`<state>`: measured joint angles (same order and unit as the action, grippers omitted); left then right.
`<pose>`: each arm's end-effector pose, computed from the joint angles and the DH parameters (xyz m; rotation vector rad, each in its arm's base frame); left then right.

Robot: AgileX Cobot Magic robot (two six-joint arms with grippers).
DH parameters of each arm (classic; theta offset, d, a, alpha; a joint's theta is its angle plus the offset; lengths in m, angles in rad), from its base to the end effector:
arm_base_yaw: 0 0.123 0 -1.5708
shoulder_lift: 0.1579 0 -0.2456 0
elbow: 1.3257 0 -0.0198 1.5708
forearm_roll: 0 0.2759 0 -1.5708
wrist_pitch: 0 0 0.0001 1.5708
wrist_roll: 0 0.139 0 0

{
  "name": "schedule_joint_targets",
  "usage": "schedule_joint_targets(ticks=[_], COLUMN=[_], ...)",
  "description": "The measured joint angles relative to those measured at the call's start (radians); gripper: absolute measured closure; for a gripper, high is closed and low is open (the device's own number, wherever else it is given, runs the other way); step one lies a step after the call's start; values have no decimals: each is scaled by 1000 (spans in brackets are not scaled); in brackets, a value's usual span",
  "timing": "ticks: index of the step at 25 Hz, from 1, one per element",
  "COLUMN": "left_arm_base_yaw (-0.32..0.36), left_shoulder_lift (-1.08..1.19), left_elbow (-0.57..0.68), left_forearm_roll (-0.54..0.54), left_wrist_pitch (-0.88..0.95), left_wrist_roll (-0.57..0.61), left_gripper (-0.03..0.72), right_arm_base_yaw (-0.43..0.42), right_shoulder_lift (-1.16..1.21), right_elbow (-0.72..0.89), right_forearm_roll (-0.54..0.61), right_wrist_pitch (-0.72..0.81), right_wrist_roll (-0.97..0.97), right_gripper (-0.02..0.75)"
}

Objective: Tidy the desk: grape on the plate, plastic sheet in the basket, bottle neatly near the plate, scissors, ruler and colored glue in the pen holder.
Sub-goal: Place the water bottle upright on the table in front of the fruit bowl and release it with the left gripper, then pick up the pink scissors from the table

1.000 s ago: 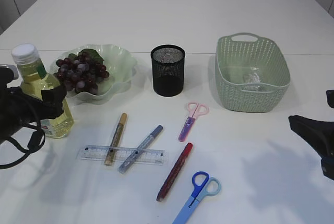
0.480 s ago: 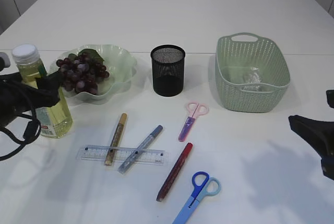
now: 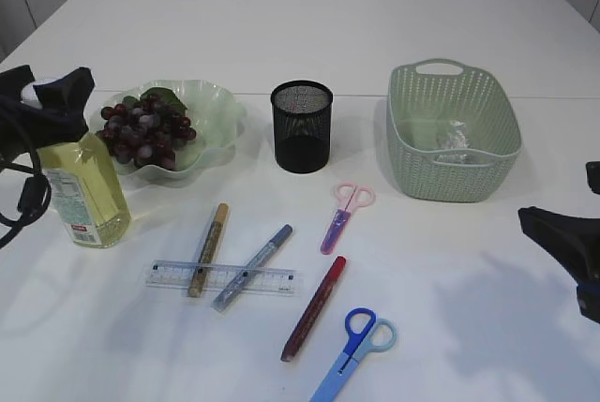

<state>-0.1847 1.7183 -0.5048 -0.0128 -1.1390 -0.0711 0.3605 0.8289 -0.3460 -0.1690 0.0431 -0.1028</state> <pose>0.3437 -0.0626 0.1183 0.0753 1.5597 -0.1969 0.2367 0.0882 0.1808 -0.6202 1.9112 0.0495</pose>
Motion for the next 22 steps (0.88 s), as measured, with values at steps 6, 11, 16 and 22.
schedule_joint_targets(ticks=[6,11,16,22], left_arm_base_yaw=[0,0,0,0], left_shoulder_lift=[-54,-155,-267,-425], left_elbow=[0,0,6,8], left_forearm_roll=[0,-6,-8,13], left_wrist_pitch=[0,62,189,338], left_wrist_roll=[0,0,0,0], left_gripper=[147,148,165,172], right_arm_base_yaw=[0,0,0,0], right_shoulder_lift=[0,0,0,0], right_elbow=[0,-5,-81,-185], right_forearm_roll=[0,0,0,6], right_wrist_pitch=[12,44,191,432], right_wrist_roll=[0,0,0,2], right_gripper=[155,155,155,155])
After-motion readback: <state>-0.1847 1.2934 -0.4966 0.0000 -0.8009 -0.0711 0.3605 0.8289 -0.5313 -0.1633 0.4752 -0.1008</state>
